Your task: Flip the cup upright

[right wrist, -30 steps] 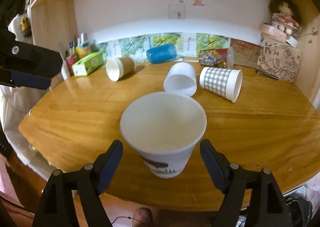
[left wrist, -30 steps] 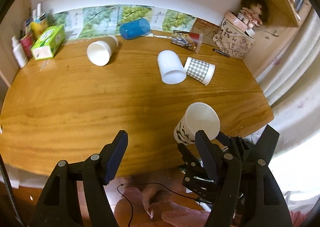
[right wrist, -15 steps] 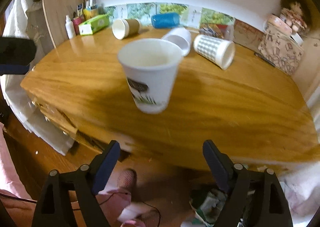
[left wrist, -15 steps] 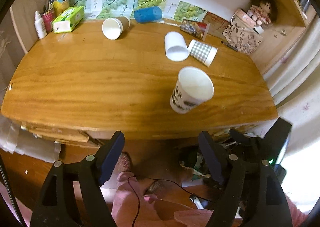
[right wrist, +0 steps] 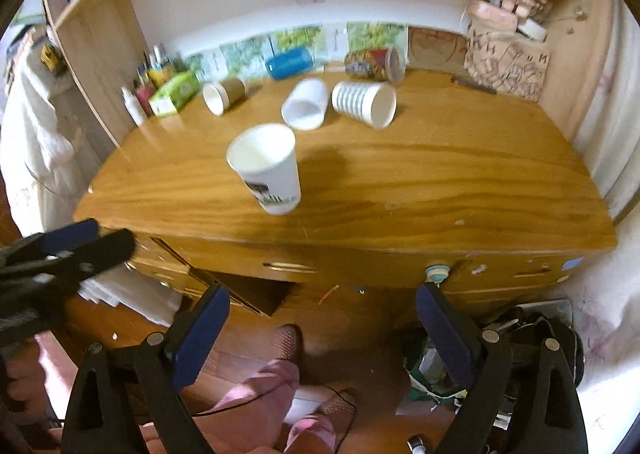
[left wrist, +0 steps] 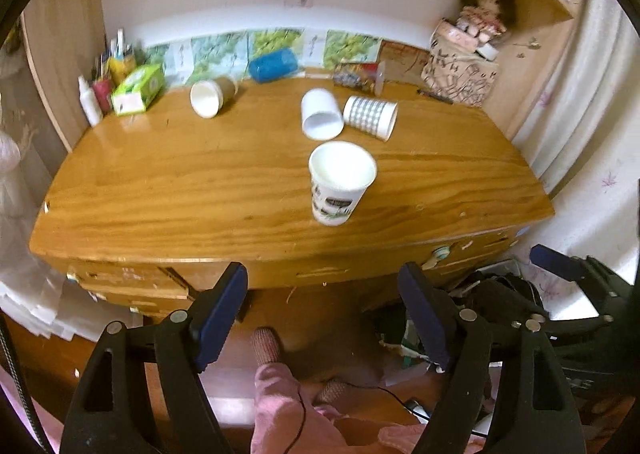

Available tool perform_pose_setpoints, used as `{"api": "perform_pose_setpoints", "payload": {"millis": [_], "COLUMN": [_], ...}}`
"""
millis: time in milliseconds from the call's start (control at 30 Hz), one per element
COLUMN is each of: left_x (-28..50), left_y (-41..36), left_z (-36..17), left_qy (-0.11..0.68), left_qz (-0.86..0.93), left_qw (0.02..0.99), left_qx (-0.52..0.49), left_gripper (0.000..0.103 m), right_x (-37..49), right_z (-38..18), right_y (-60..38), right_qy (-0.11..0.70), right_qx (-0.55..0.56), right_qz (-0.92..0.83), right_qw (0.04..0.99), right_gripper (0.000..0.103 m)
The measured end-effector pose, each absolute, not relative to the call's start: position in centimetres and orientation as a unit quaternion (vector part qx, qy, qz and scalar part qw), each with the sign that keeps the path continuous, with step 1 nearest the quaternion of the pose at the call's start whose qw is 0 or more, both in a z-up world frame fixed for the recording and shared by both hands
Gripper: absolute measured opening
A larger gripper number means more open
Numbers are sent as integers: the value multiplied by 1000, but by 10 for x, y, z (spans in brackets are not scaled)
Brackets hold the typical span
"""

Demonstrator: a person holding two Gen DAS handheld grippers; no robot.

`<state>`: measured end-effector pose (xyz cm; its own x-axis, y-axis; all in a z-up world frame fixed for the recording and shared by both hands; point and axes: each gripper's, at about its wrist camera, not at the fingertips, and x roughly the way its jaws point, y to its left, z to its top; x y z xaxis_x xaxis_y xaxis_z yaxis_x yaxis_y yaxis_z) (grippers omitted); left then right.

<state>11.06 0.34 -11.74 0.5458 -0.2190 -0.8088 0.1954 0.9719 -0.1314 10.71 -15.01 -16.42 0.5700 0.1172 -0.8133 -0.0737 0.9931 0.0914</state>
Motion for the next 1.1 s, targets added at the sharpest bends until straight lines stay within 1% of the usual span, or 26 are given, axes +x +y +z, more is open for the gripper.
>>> {"api": "perform_pose_setpoints", "payload": {"millis": [167, 267, 333, 367, 467, 500, 633, 767, 867, 967, 1100], "left_x": [104, 100, 97, 95, 88, 86, 81, 74, 65, 56, 51], "left_y": [-4, -4, -4, -4, -4, -3, -2, -3, -4, -5, -5], "left_z": [-96, -83, -75, -70, -54, -50, -36, -21, -11, -1, 7], "left_qy": [438, 434, 431, 426, 408, 404, 390, 358, 317, 278, 246], "left_qz": [-130, -131, -127, -124, -107, -105, -115, -105, -100, -73, -44], "left_qw": [889, 891, 893, 896, 907, 909, 913, 927, 943, 957, 968], "left_qx": [8, 3, -1, -1, 2, -2, -22, -29, -34, -33, -21], "left_gripper": [81, 81, 81, 82, 83, 84, 87, 87, 91, 100, 102], "right_x": [91, 85, 82, 81, 76, 74, 66, 57, 54, 48, 38], "right_z": [-130, -109, -96, -90, -73, -67, -54, -48, -48, -41, -33], "right_y": [-151, -152, -151, -151, -152, -153, -153, -161, -169, -176, -181], "right_qy": [442, 432, 426, 423, 414, 410, 396, 370, 356, 326, 281], "right_qx": [46, 49, 43, 44, 57, 57, 53, 82, 101, 107, 108], "right_qz": [61, 63, 64, 65, 71, 68, 65, 66, 60, 46, 32], "right_qw": [894, 899, 901, 903, 906, 908, 914, 923, 927, 938, 953], "right_gripper": [95, 95, 98, 102, 102, 102, 102, 102, 102, 102, 102]}}
